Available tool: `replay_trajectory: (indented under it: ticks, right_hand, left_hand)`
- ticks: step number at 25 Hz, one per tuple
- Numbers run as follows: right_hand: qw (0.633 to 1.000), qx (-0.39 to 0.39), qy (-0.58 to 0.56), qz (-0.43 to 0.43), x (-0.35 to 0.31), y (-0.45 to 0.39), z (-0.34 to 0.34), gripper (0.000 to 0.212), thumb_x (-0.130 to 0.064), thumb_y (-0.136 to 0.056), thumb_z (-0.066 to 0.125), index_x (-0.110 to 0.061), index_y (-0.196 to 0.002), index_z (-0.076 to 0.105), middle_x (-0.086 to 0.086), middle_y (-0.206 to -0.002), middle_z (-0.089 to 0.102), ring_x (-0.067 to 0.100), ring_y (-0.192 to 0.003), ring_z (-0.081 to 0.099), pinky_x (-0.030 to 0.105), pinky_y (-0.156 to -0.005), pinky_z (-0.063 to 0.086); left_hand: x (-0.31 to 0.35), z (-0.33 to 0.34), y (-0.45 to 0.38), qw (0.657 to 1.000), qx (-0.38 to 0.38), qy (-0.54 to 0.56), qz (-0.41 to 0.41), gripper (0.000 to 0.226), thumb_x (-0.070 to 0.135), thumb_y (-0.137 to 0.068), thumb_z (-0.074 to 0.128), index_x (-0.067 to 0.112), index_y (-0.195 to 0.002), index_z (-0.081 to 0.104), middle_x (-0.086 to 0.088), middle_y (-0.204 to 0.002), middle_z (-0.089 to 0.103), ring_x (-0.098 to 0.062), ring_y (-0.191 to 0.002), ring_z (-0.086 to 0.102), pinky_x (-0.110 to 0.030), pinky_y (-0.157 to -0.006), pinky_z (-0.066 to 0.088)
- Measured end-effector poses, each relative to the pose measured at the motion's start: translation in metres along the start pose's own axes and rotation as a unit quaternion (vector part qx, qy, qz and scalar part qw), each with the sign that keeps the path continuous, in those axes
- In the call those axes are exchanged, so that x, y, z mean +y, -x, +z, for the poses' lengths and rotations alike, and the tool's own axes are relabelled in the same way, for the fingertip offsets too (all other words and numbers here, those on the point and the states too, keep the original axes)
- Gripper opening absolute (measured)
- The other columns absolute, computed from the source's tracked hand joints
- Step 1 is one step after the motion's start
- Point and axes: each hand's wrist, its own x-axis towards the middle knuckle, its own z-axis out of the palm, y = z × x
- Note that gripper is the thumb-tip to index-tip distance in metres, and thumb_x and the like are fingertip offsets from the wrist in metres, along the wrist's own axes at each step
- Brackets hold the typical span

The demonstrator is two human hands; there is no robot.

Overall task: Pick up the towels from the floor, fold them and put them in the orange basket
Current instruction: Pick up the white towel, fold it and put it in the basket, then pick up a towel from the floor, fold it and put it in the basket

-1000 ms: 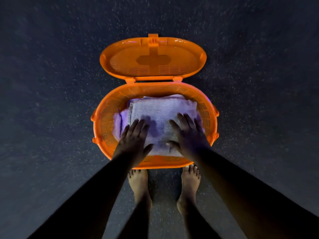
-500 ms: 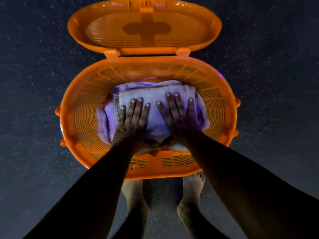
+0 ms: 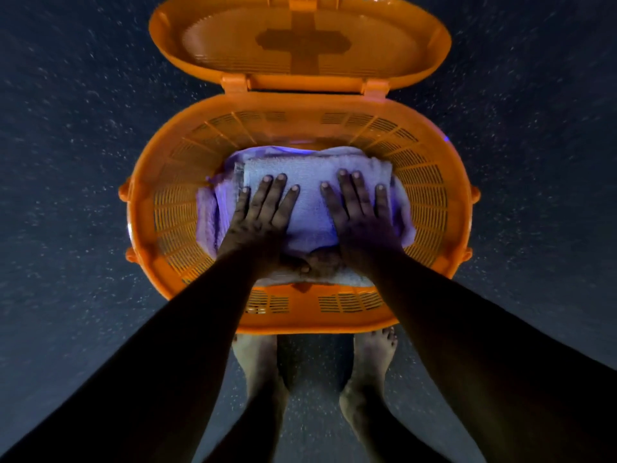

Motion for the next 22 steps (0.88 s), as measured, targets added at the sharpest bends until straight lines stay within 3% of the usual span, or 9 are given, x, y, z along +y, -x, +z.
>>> replay_trajectory:
  ticks: [3, 6, 11, 15, 18, 22]
  right_hand:
    - [0.993, -0.082, -0.072, 0.041, -0.005, 0.017, -0.033, 0.115, -0.085, -0.076, 0.045, -0.02, -0.163, 0.008, 0.015, -0.17, 0.005, 0.035, -0.157, 0.007, 0.064, -0.122, 0.01]
    - [0.985, -0.111, -0.105, 0.078, -0.012, 0.055, -0.094, 0.1, -0.074, -0.089, 0.048, -0.02, -0.163, 0.008, 0.012, -0.17, 0.01, 0.035, -0.155, 0.015, 0.056, -0.123, 0.014]
    - [0.97, -0.149, -0.142, 0.129, -0.024, 0.135, -0.211, 0.092, -0.068, -0.092, 0.051, -0.02, -0.162, 0.017, 0.013, -0.167, 0.02, 0.033, -0.152, 0.024, 0.049, -0.118, 0.03]
    - [0.968, -0.099, -0.195, 0.127, -0.058, 0.194, -0.335, 0.087, -0.064, -0.09, 0.06, -0.019, -0.158, 0.03, 0.015, -0.161, 0.033, 0.034, -0.148, 0.031, 0.049, -0.114, 0.036]
    - [0.97, -0.1, -0.199, 0.098, -0.08, 0.24, -0.417, 0.085, -0.064, -0.092, 0.057, -0.019, -0.158, 0.03, 0.016, -0.162, 0.031, 0.034, -0.149, 0.03, 0.048, -0.116, 0.034]
    - [0.982, -0.112, -0.15, -0.003, -0.108, 0.3, -0.495, 0.085, -0.068, -0.093, 0.051, -0.021, -0.159, 0.026, 0.013, -0.164, 0.027, 0.032, -0.151, 0.025, 0.048, -0.118, 0.029]
  left_hand:
    - [0.009, -0.035, 0.017, 0.998, -0.052, 0.018, -0.017, 0.137, 0.086, -0.06, 0.065, 0.012, -0.163, 0.012, -0.017, -0.169, 0.007, -0.036, -0.156, 0.01, -0.057, -0.124, 0.01]
    - [0.03, -0.096, 0.058, 0.987, -0.135, 0.053, -0.066, 0.126, 0.081, -0.075, 0.059, 0.022, -0.161, -0.01, -0.007, -0.17, -0.012, -0.029, -0.157, -0.002, -0.051, -0.125, 0.008]
    - [0.066, -0.218, 0.135, 0.959, -0.205, 0.133, -0.145, 0.116, 0.086, -0.078, 0.045, 0.023, -0.163, -0.002, -0.008, -0.171, -0.004, -0.029, -0.157, 0.009, -0.045, -0.124, 0.016]
    - [0.104, -0.341, 0.217, 0.939, -0.161, 0.219, -0.209, 0.105, 0.07, -0.087, 0.058, 0.022, -0.163, 0.006, -0.008, -0.171, 0.002, -0.031, -0.155, 0.018, -0.042, -0.123, 0.02]
    - [0.139, -0.419, 0.281, 0.936, -0.112, 0.239, -0.232, 0.102, 0.071, -0.088, 0.057, 0.019, -0.163, 0.011, -0.01, -0.17, 0.008, -0.032, -0.153, 0.022, -0.041, -0.12, 0.023]
    - [0.188, -0.49, 0.373, 0.909, -0.045, 0.277, -0.308, 0.107, 0.076, -0.084, 0.057, 0.018, -0.162, 0.013, -0.013, -0.169, 0.013, -0.034, -0.152, 0.025, -0.045, -0.121, 0.028]
